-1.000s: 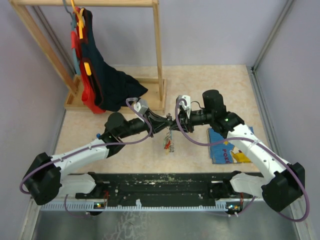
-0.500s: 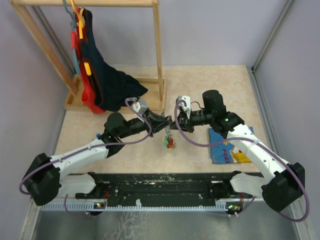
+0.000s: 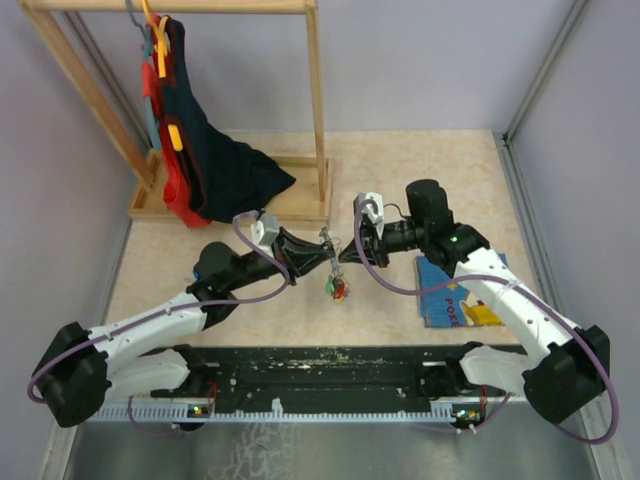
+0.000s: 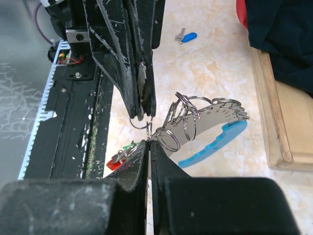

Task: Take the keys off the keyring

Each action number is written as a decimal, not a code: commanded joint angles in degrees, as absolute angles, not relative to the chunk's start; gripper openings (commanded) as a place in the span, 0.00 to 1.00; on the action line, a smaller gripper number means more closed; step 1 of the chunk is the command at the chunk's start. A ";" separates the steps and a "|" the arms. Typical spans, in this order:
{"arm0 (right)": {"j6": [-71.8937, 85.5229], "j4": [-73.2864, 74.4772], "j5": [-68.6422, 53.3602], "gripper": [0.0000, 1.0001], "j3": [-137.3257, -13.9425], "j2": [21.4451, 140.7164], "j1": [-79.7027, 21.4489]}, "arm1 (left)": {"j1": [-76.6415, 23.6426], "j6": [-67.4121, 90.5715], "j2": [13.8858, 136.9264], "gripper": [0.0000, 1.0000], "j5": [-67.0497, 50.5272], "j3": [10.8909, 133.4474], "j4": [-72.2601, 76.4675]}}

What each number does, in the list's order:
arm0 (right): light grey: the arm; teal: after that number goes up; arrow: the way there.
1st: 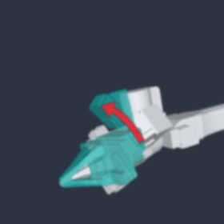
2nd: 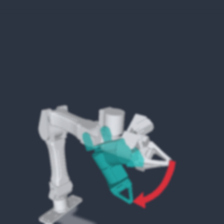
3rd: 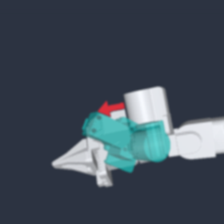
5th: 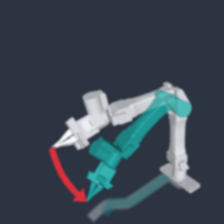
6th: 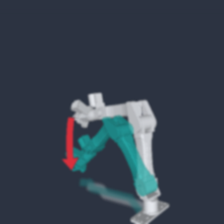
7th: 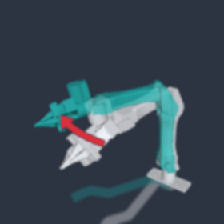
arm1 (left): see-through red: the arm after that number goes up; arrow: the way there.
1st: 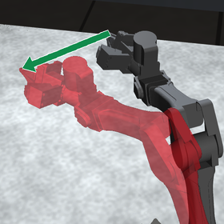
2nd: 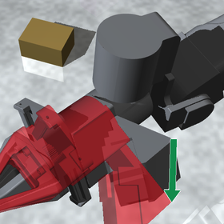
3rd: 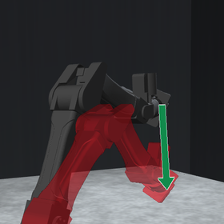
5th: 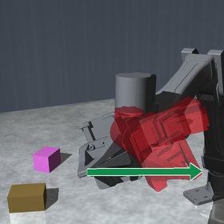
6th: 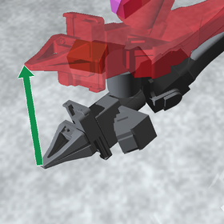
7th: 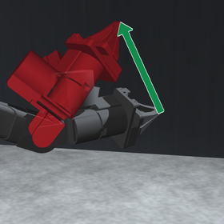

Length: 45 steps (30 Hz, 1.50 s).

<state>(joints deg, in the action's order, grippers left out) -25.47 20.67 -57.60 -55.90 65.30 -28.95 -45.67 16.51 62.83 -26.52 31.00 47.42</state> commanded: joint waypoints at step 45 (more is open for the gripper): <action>-21.26 17.54 -63.92 0.39 -56.61 64.95 -28.21 | -45.61 11.25 63.46 0.00 -31.38 43.03 34.44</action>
